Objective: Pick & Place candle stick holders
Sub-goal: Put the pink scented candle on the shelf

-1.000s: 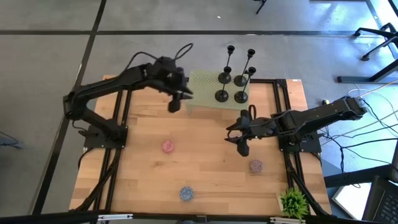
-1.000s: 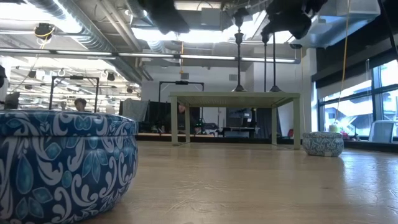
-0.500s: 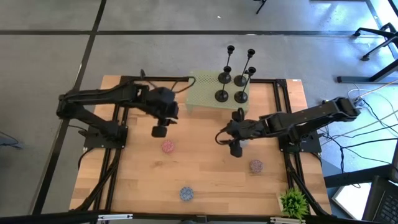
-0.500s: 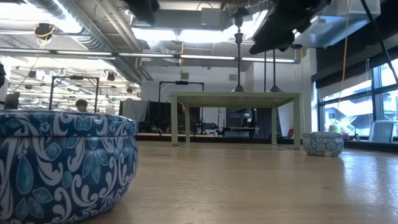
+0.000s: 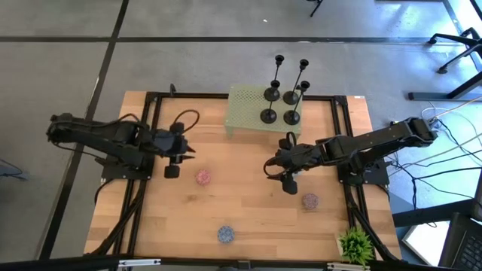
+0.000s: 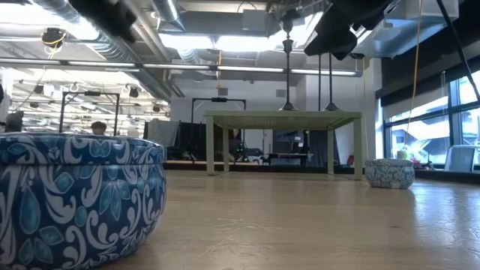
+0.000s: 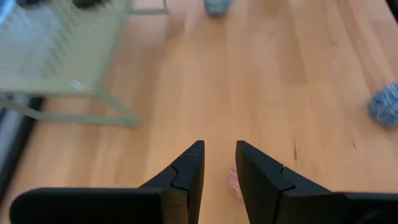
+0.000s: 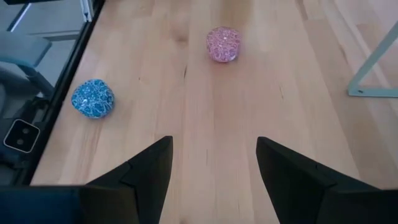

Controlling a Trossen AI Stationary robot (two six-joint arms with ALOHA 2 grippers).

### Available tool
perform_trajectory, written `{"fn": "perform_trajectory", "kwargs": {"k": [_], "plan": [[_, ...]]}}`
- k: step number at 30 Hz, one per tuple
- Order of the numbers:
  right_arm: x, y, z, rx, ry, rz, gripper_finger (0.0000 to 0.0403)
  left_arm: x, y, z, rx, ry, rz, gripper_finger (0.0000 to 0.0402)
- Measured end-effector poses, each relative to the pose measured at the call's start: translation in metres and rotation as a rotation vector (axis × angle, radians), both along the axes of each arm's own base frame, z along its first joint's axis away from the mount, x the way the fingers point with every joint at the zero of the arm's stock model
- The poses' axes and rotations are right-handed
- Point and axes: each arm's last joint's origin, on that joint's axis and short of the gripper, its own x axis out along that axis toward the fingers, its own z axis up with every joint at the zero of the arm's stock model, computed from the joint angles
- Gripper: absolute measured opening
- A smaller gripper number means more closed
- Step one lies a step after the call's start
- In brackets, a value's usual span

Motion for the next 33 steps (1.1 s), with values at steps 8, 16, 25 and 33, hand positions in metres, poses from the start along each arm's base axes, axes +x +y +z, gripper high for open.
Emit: {"fn": "perform_trajectory", "kwargs": {"k": [8,16,25,33], "plan": [[0.002,-0.001,0.003,-0.006,-0.039,0.007,0.0236,-0.004,-0.002,-0.072,-0.131,-0.008,0.003,0.0088],[0.005,-0.001,0.006,-0.069,-0.084,0.053,0.0236,-0.003,-0.001,-0.101,-0.106,0.074,0.025,0.0088],[0.005,-0.001,0.006,-0.081,-0.087,0.061,0.0236,0.007,-0.002,-0.104,-0.164,0.025,0.066,0.0088],[0.005,-0.001,0.006,-0.080,-0.090,0.061,0.0236,0.012,-0.005,-0.113,-0.211,0.096,0.021,0.0111]]}}
